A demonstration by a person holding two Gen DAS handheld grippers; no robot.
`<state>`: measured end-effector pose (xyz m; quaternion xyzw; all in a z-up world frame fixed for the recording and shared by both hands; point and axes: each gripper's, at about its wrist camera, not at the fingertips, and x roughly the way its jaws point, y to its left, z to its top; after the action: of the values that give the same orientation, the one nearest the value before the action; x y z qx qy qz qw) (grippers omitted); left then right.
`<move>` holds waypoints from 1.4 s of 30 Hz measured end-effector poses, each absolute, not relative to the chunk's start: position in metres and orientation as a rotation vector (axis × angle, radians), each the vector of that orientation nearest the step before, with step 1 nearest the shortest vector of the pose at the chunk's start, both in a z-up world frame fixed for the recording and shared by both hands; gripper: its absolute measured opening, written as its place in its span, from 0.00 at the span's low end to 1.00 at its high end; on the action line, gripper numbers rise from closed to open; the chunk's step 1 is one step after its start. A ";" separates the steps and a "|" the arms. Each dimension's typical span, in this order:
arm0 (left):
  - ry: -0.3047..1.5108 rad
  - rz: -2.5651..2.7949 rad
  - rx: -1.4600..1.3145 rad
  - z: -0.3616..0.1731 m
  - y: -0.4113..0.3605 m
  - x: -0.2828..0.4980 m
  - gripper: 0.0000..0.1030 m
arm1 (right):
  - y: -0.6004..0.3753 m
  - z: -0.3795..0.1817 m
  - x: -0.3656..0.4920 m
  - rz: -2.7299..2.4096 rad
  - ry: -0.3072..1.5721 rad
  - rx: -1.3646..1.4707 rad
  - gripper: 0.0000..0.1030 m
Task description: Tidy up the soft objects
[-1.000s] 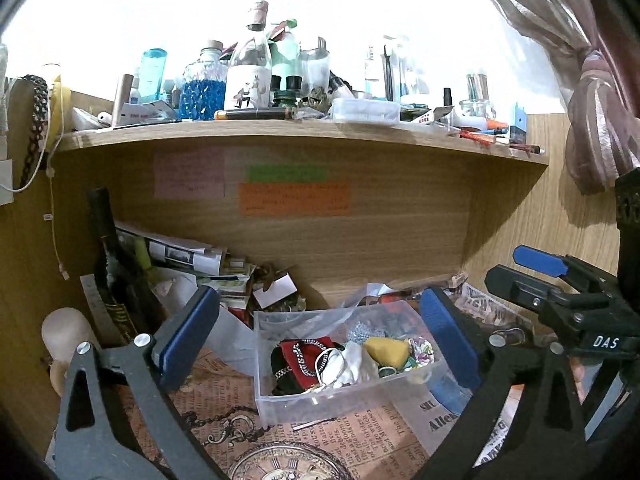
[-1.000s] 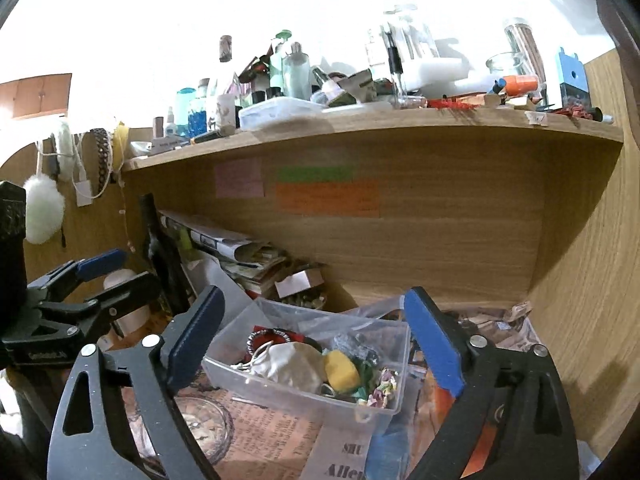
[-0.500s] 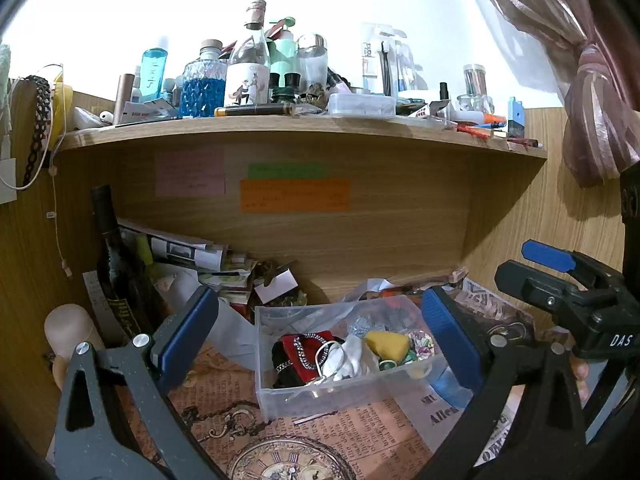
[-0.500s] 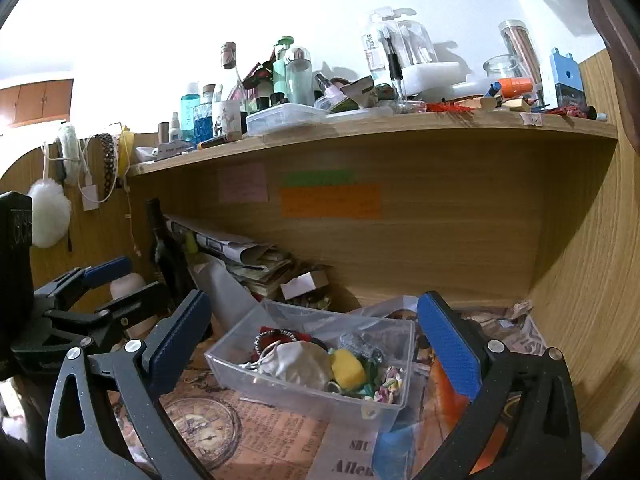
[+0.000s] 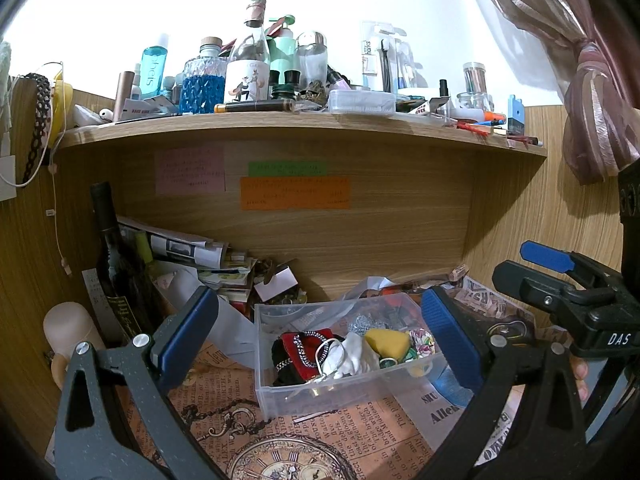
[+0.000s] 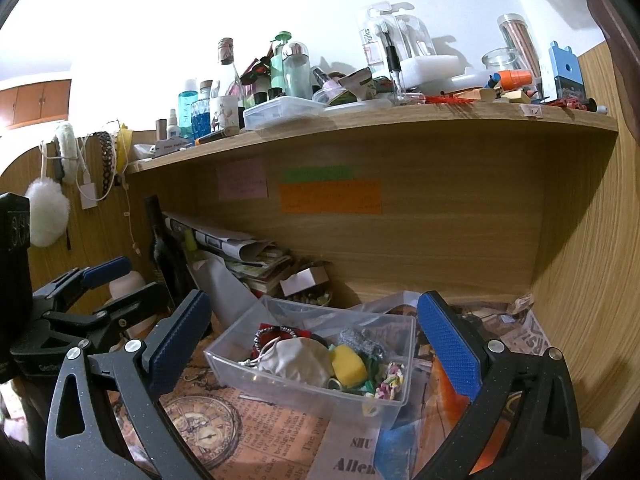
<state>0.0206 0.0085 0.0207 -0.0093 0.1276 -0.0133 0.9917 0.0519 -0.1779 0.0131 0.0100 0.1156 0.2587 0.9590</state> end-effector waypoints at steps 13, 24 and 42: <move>0.251 -0.033 -0.008 0.021 0.005 0.021 1.00 | -0.179 0.013 0.052 0.523 0.234 0.019 1.00; 0.250 -0.030 -0.009 0.021 0.004 0.021 1.00 | -0.178 0.012 0.052 0.523 0.237 0.017 1.00; 0.255 -0.042 -0.024 0.020 0.006 0.022 1.00 | -0.174 0.011 0.052 0.531 0.244 0.013 1.00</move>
<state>0.0220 0.0058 0.0205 -0.0117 0.1273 -0.0208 0.9916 0.0518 -0.1741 0.0112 0.0062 0.1200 0.2618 0.9576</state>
